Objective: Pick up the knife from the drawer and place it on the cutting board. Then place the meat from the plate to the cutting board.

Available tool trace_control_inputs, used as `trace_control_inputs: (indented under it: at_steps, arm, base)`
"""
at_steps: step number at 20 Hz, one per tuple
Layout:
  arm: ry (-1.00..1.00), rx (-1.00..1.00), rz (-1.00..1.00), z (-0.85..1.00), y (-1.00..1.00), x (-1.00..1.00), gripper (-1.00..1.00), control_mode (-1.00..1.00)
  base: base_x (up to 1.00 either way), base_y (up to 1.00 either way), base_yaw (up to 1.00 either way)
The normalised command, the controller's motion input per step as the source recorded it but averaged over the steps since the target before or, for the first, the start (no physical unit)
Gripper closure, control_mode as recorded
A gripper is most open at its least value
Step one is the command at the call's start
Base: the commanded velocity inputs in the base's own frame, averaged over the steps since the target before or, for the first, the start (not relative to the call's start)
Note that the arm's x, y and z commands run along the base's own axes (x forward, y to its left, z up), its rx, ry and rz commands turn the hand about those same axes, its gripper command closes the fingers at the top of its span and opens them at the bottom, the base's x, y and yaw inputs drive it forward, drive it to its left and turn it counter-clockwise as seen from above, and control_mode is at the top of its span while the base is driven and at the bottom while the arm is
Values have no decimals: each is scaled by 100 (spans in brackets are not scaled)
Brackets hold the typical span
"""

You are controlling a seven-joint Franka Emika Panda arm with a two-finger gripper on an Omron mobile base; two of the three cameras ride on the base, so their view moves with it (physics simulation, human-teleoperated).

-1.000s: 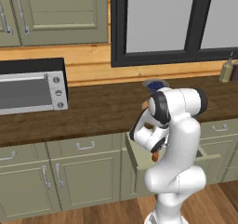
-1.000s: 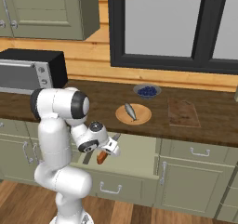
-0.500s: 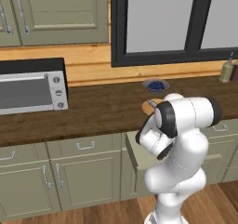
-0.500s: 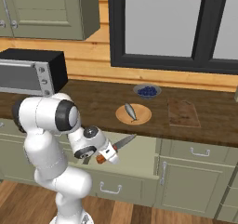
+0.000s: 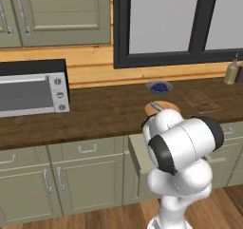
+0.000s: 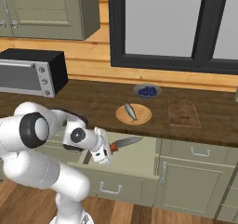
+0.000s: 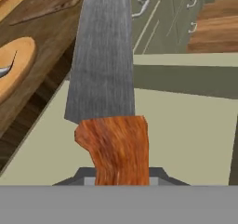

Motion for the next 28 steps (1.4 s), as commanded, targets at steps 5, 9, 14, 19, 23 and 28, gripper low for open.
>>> trace_control_inputs:
  at_steps: [5, 9, 14, 19, 23, 28]
  arm:
    - [4, 1, -10, 100, -5, -29, 100, -100]
    - [2, 4, 4, 100, -5, -9, 100, -100]
    - [0, 2, 3, 100, -12, 0, 100, -100]
    - [-9, -10, 0, 100, -14, -5, 100, -100]
    - [-38, -32, 0, 100, -14, -6, 100, -100]
    - [-10, -29, 0, 100, -21, -19, 100, -100]
  base:
    - [0, 0, 0]
    - [0, 0, 0]
    - [0, 0, 0]
    - [0, 0, 0]
    - [0, 0, 0]
    - [0, 0, 0]
